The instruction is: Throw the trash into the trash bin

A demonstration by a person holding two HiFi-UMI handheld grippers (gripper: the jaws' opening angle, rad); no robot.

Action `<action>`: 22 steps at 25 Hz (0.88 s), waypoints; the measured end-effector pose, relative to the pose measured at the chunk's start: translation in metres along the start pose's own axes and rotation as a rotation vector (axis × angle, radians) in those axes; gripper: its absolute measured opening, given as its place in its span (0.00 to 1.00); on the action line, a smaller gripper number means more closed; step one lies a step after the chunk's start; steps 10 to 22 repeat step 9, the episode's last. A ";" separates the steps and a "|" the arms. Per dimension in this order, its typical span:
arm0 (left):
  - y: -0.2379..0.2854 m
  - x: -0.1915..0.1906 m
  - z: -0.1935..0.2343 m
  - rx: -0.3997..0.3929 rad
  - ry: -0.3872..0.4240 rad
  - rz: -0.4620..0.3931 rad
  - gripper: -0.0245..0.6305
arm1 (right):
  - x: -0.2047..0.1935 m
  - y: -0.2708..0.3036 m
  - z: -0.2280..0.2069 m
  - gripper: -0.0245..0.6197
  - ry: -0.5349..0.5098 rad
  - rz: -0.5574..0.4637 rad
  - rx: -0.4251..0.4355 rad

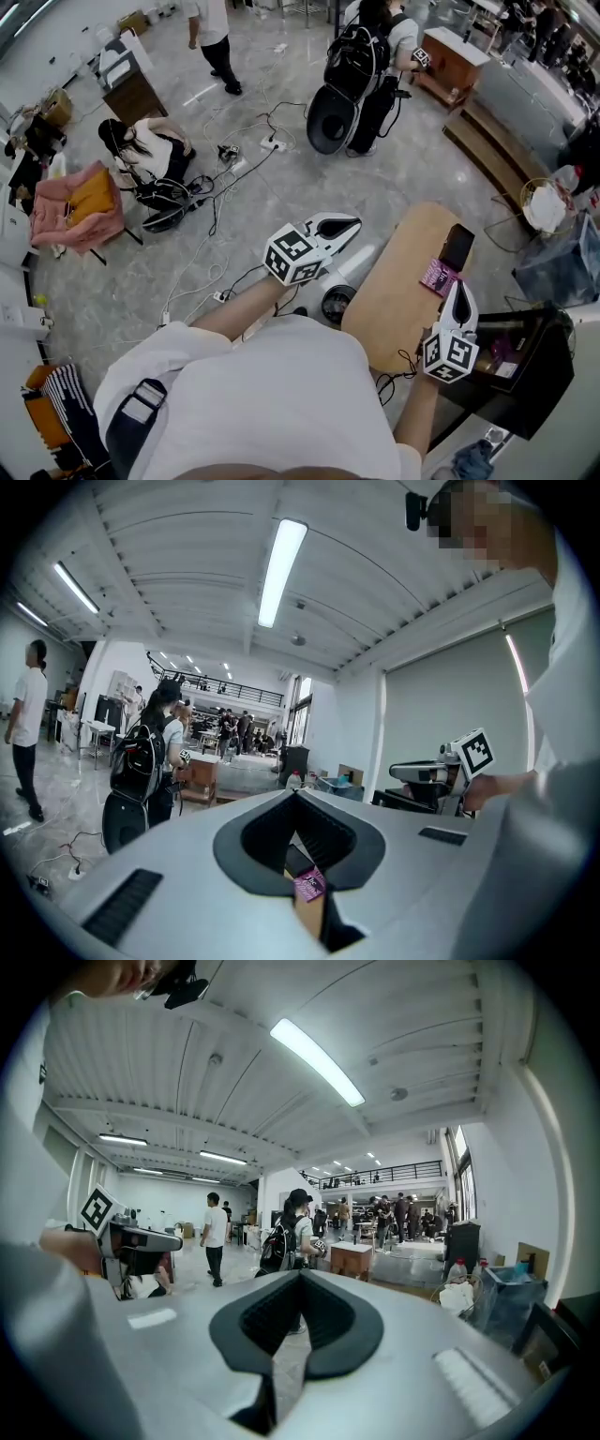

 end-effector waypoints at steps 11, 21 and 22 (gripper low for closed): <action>0.003 -0.003 0.003 0.006 -0.010 -0.002 0.05 | -0.004 0.001 -0.004 0.05 0.011 -0.001 -0.007; 0.003 -0.003 0.003 0.006 -0.010 -0.002 0.05 | -0.004 0.001 -0.004 0.05 0.011 -0.001 -0.007; 0.003 -0.003 0.003 0.006 -0.010 -0.002 0.05 | -0.004 0.001 -0.004 0.05 0.011 -0.001 -0.007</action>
Point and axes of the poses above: the fingertips, and each gripper's own axes: y forward along the fingers, z to its left, x out of its top, the point moved 2 cm from there along -y, backward along the fingers, and after that the axes turned 14 degrees about -y, right-handed, at the moved point
